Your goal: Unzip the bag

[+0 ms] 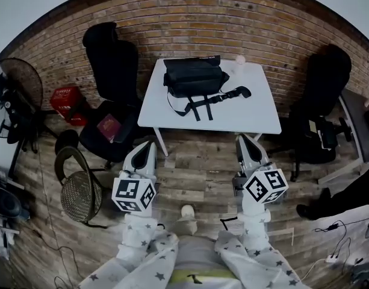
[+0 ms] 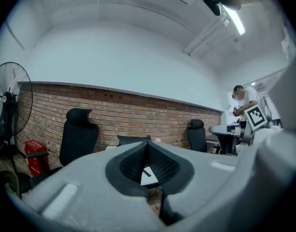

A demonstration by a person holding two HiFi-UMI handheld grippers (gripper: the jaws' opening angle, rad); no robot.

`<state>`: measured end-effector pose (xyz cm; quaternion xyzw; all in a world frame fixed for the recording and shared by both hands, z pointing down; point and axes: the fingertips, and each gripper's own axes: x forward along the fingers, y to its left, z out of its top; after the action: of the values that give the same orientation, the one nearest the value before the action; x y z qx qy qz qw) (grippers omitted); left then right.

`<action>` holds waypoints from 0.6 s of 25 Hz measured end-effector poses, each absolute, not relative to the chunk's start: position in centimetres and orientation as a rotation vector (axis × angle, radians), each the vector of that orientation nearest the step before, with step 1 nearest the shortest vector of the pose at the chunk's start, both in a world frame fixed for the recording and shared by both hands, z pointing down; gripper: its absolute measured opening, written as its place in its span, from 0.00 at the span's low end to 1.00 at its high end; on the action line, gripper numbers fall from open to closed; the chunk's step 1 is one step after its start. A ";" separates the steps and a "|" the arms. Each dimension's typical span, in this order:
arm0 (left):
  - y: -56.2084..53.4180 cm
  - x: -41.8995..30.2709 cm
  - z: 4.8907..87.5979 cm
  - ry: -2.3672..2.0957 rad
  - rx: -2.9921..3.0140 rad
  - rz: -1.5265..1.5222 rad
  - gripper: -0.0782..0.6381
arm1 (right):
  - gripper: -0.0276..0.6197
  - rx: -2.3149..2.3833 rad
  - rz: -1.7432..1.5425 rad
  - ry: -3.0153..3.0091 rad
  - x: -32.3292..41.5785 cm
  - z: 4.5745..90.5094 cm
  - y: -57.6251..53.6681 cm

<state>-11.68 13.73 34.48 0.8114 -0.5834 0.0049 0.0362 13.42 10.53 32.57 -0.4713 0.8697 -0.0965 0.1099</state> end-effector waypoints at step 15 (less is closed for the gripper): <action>3.9 -14.2 35.2 -1.742 2.484 -0.003 0.11 | 0.04 -1.412 -0.297 2.572 10.1 32.8 0.9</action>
<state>-14.21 3.95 35.24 0.8175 -0.5734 -0.0009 0.0538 10.12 0.94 32.80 -0.4764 0.8682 -0.1003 0.0961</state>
